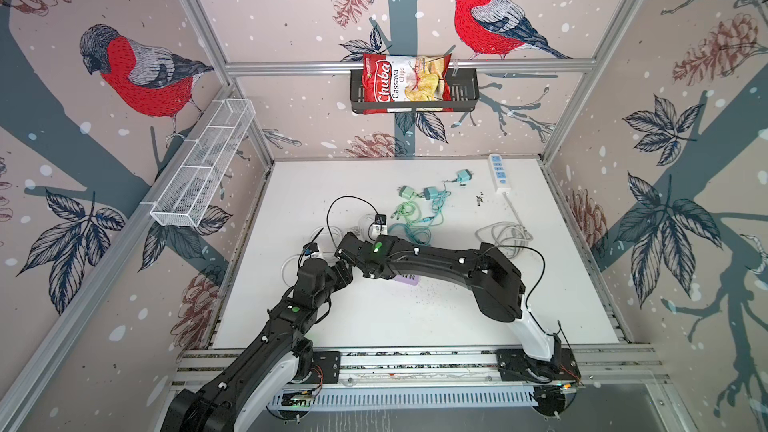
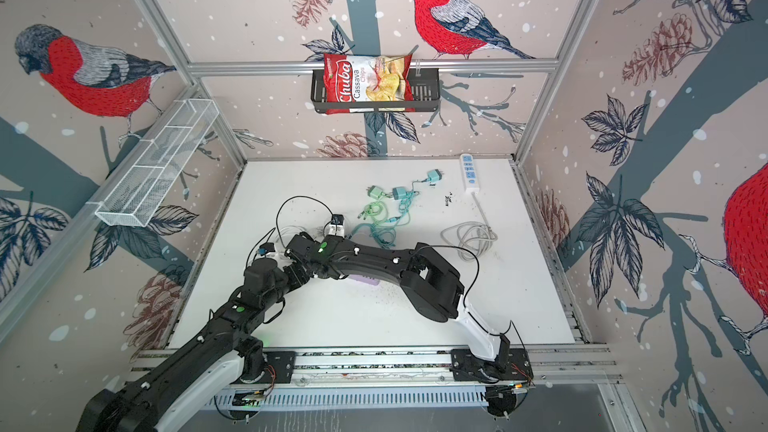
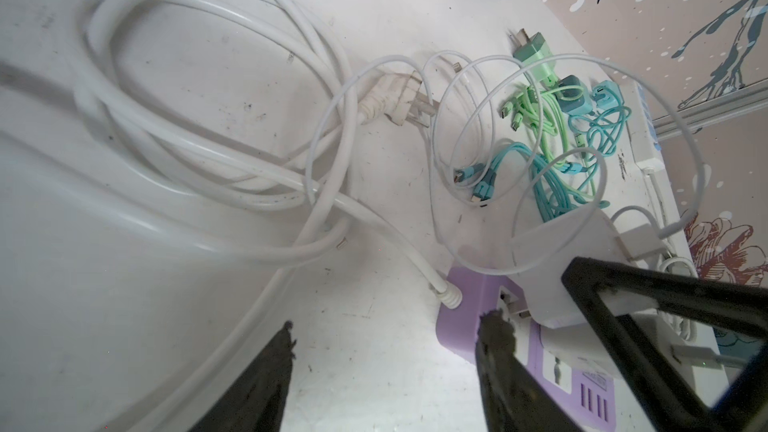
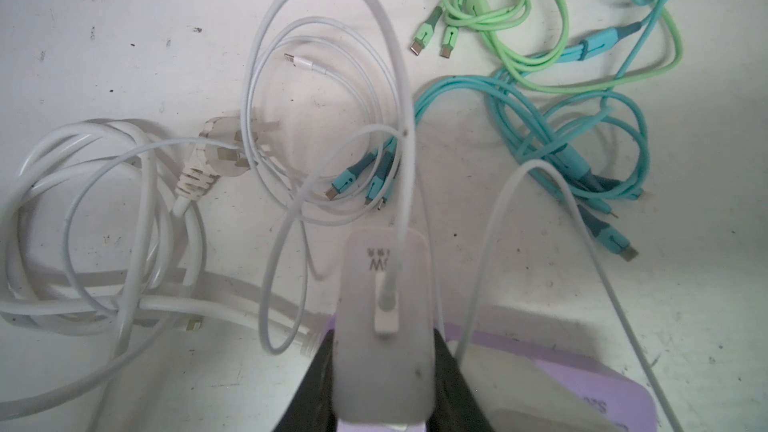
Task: Insert the plug
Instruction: 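Lower the 65W charger prongs-down into the purple strip socket with the right gripper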
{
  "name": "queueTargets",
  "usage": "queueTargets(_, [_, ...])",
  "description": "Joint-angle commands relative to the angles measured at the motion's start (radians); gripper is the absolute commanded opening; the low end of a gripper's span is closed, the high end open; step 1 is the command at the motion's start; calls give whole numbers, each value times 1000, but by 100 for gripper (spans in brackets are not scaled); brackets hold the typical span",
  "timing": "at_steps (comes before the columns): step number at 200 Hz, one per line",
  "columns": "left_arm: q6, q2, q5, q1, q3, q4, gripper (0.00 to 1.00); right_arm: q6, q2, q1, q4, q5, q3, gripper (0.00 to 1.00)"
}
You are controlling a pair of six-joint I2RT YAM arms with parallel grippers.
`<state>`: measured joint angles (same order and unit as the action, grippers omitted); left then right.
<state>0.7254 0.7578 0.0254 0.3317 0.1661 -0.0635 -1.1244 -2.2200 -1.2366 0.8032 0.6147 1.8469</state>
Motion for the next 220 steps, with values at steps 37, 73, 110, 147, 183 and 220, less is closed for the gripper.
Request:
queueTargets(37, [-34,-22,3,-2,8,0,69,-60,-34,-14,65,35,29,8])
queueTargets(73, [-32,-20,7,-2,16,-10,69,-106,-18,-27,61,65,-24,8])
queueTargets(110, [-26,-30,8,-5,15,-8,69,-115,-24,-35,32,46,-63,6])
queueTargets(147, [-29,-41,-26,-8,11,10,70,-126,-43,-50,51,36,-52,5])
queueTargets(183, [-33,-39,-39,-13,12,2,72,-135,-49,-59,24,-2,-94,4])
queueTargets(220, [-43,-38,-54,-21,18,-4,73,-127,-57,-78,26,-19,-88,4])
